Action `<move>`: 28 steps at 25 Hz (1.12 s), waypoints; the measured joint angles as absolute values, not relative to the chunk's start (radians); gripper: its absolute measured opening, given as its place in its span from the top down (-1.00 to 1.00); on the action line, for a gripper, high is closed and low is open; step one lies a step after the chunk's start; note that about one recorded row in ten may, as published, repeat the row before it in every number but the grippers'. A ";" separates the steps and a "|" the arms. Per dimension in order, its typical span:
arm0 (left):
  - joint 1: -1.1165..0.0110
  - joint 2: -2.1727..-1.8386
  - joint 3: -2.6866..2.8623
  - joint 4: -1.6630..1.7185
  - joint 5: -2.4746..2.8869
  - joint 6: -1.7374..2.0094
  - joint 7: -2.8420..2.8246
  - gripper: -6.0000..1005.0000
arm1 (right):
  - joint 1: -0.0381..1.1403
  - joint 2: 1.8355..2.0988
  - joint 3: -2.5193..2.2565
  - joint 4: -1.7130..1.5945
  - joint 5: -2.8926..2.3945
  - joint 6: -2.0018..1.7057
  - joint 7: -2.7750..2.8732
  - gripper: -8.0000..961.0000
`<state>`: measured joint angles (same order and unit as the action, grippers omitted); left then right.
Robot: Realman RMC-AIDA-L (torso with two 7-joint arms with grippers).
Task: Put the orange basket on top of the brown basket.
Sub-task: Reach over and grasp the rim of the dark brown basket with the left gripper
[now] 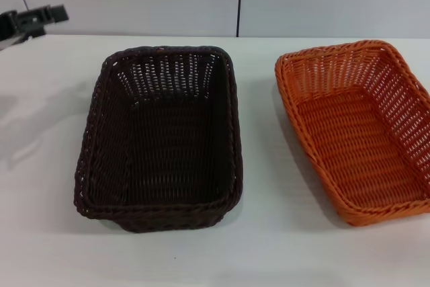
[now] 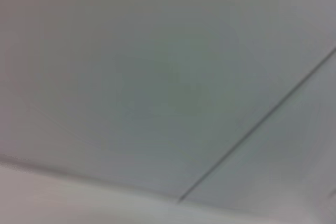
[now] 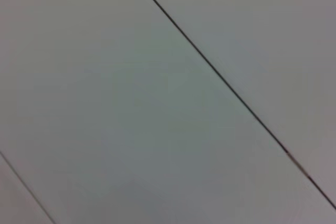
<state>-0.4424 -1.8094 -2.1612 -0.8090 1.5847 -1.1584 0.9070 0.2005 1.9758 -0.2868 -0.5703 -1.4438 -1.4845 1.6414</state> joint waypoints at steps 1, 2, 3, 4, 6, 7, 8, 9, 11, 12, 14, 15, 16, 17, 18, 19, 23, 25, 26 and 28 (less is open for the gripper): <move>-0.429 -1.805 -2.161 -0.862 1.641 -1.176 0.847 -0.68 | 0.199 1.976 -0.287 -0.570 -1.445 -1.475 1.638 -0.38; -0.417 -1.799 -2.162 -0.946 1.747 -1.215 0.754 -0.68 | 0.199 1.976 -0.287 -0.570 -1.447 -1.466 1.635 -0.38; -0.417 -1.799 -2.162 -0.946 1.747 -1.215 0.754 -0.68 | 0.198 1.976 -0.287 -0.568 -1.451 -1.455 1.630 -0.38; -0.414 -1.797 -2.162 -0.989 1.809 -1.244 0.707 -0.68 | 0.198 1.977 -0.287 -0.566 -1.453 -1.447 1.624 -0.38; -0.418 -1.798 -2.163 -1.044 1.915 -1.298 0.638 -0.68 | 0.198 1.977 -0.287 -0.554 -1.456 -1.434 1.610 -0.38; -0.438 -1.810 -2.162 -1.089 2.023 -1.355 0.587 -0.68 | 0.198 1.977 -0.287 -0.544 -1.456 -1.427 1.602 -0.38; -0.438 -1.810 -2.162 -1.089 2.023 -1.355 0.587 -0.68 | 0.200 1.976 -0.287 -0.534 -1.456 -1.421 1.595 -0.38; -0.452 -1.823 -2.163 -1.109 2.074 -1.381 0.567 -0.68 | 0.201 1.976 -0.287 -0.529 -1.456 -1.415 1.591 -0.38; -0.476 -1.853 -2.163 -1.144 2.170 -1.420 0.536 -0.68 | 0.204 1.975 -0.287 -0.524 -1.457 -1.407 1.584 -0.38; -0.489 -1.873 -2.163 -1.163 2.226 -1.433 0.519 -0.68 | 0.206 1.975 -0.287 -0.522 -1.458 -1.404 1.573 -0.38; -0.508 -1.907 -2.165 -1.190 2.316 -1.440 0.493 -0.68 | 0.206 1.975 -0.287 -0.522 -1.458 -1.404 1.568 -0.38; -0.517 -1.925 -2.167 -1.201 2.357 -1.441 0.484 -0.68 | 0.207 1.975 -0.287 -0.521 -1.458 -1.403 1.565 -0.38; -0.517 -1.925 -2.167 -1.201 2.357 -1.441 0.484 -0.68 | 0.207 1.975 -0.287 -0.520 -1.458 -1.402 1.563 -0.38; -0.517 -1.925 -2.167 -1.201 2.357 -1.441 0.484 -0.68 | 0.207 1.975 -0.287 -0.519 -1.458 -1.401 1.562 -0.38; -0.538 -1.955 -2.182 -1.210 2.427 -1.445 0.476 -0.68 | 0.207 1.975 -0.287 -0.518 -1.458 -1.398 1.561 -0.38; -0.549 -1.964 -2.190 -1.209 2.448 -1.448 0.476 -0.68 | 0.206 1.975 -0.287 -0.517 -1.458 -1.395 1.560 -0.38; -0.555 -1.969 -2.190 -1.206 2.461 -1.450 0.475 -0.67 | 0.200 1.976 -0.287 -0.517 -1.458 -1.389 1.559 -0.38; -0.560 -1.982 -2.187 -1.203 2.476 -1.453 0.470 -0.67 | 0.199 1.976 -0.287 -0.517 -1.458 -1.386 1.559 -0.38; -0.560 -1.982 -2.187 -1.203 2.476 -1.453 0.470 -0.67 | 0.199 1.976 -0.287 -0.517 -1.458 -1.383 1.559 -0.38; -0.560 -1.982 -2.187 -1.203 2.476 -1.453 0.470 -0.67 | 0.199 1.976 -0.288 -0.515 -1.458 -1.380 1.555 -0.38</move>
<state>-0.5602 -1.9824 -2.1874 -1.2034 2.4759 -1.4532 0.4700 0.1986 1.9758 -0.2879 -0.5155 -1.4580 -1.3802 1.5547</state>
